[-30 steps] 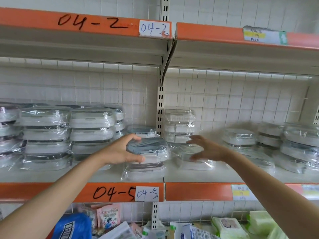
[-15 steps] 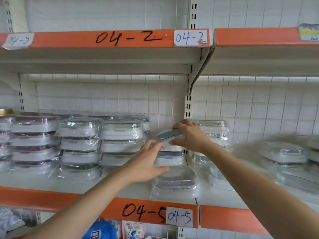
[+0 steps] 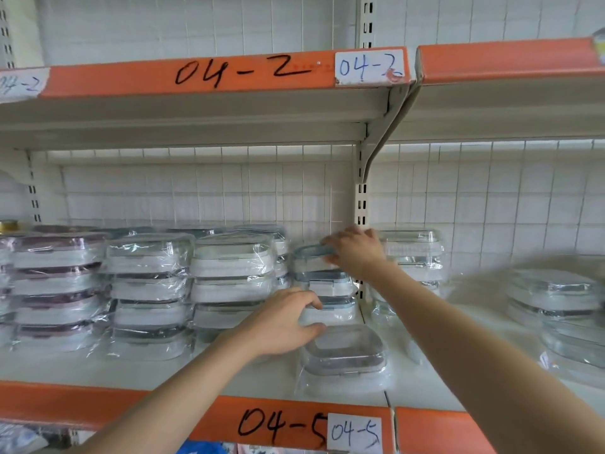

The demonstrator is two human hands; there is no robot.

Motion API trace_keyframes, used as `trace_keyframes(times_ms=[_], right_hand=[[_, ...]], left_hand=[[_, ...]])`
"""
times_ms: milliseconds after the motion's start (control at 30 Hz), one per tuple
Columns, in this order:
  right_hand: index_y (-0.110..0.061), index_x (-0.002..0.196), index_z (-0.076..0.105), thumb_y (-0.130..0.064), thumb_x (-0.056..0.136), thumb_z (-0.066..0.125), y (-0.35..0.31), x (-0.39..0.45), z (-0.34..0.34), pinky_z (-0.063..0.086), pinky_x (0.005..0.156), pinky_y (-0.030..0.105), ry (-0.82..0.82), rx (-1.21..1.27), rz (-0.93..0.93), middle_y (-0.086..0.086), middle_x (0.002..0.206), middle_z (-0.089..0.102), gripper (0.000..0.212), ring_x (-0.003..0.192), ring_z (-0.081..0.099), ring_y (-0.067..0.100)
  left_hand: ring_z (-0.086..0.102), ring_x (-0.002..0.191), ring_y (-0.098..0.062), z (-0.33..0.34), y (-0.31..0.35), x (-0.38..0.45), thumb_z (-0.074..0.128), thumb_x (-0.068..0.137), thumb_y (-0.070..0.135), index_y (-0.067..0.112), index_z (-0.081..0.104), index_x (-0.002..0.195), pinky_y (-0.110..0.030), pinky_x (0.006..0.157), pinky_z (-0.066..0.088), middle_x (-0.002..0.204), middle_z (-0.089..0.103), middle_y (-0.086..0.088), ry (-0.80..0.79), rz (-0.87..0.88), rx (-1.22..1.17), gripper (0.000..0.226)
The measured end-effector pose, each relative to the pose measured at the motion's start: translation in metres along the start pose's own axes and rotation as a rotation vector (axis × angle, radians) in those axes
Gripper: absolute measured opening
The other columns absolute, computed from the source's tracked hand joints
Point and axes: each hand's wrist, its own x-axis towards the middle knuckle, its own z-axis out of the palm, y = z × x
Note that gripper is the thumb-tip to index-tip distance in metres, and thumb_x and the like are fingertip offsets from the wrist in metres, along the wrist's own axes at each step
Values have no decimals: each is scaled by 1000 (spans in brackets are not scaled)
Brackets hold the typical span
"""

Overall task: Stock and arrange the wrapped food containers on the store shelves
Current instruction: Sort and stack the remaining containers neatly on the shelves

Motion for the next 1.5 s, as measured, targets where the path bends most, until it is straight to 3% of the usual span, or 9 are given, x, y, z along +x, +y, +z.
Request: trace_keyframes(times_ms=[233, 567, 700, 867, 1000, 1133, 1333, 1400, 1500], right_hand=[[-23, 131, 51, -14, 94, 49, -14, 10, -4, 28, 104, 36, -62, -173, -24, 3, 129, 50, 39, 123, 41, 22], [-17, 126, 58, -7, 92, 50, 72, -88, -49, 36, 105, 35, -71, 155, -92, 1, 135, 52, 36, 125, 45, 19], [-17, 119, 64, -8, 93, 46, 137, -149, -59, 36, 96, 28, -214, 104, 92, 4, 122, 61, 32, 114, 53, 22], [-19, 124, 61, -25, 97, 48, 209, -218, -63, 33, 102, 25, -318, 64, 316, 4, 130, 58, 30, 123, 49, 21], [-28, 146, 27, -51, 86, 58, 235, -273, -38, 20, 113, 36, -540, 50, 431, 6, 151, 29, 71, 138, 28, 25], [-37, 136, 34, -58, 75, 67, 252, -288, -22, 14, 110, 35, -343, 79, 455, 3, 143, 34, 72, 134, 22, 25], [-23, 135, 37, -58, 68, 73, 253, -280, -20, 24, 90, 30, -181, 319, 618, 7, 129, 52, 85, 123, 34, 25], [-28, 129, 43, -58, 65, 74, 247, -274, -28, 31, 96, 35, -43, 562, 658, 6, 127, 51, 77, 124, 29, 24], [-35, 124, 45, -56, 65, 76, 218, -245, -40, 34, 95, 35, 0, 731, 469, -5, 117, 48, 70, 122, 29, 18]], left_hand=[[51, 111, -11, -7, -1, 9, 62, 88, 37, 19, 58, 120, -23, 90, 39, 120, 57, 3, -11, -44, 11, 37], [52, 101, -10, 14, 49, 32, 61, 87, 35, 23, 61, 110, -29, 85, 44, 108, 58, 6, 54, 34, -39, 26], [53, 105, -13, 47, 95, 59, 60, 88, 31, 19, 60, 115, -29, 89, 44, 111, 56, 4, 19, 118, -72, 29], [37, 132, -19, 91, 147, 94, 59, 87, 49, 19, 42, 140, -29, 103, 31, 143, 41, 0, -150, 172, -3, 63], [39, 132, -18, 111, 158, 111, 64, 84, 47, 26, 43, 139, -28, 108, 32, 146, 41, 3, -269, 170, -25, 62], [28, 135, -21, 111, 156, 111, 69, 80, 47, 38, 45, 135, -30, 108, 24, 146, 35, 10, -309, 156, -97, 61], [20, 137, -4, 105, 150, 94, 75, 79, 31, 31, 20, 147, -19, 108, 19, 154, 20, 7, -351, 188, -327, 87], [26, 128, 0, 101, 149, 87, 75, 76, 40, 31, 16, 147, -17, 102, 22, 146, 28, 8, -275, 66, -535, 93], [33, 118, -3, 88, 153, 86, 50, 71, 69, 34, 26, 142, -26, 96, 29, 135, 32, 13, -68, -77, -656, 83]])
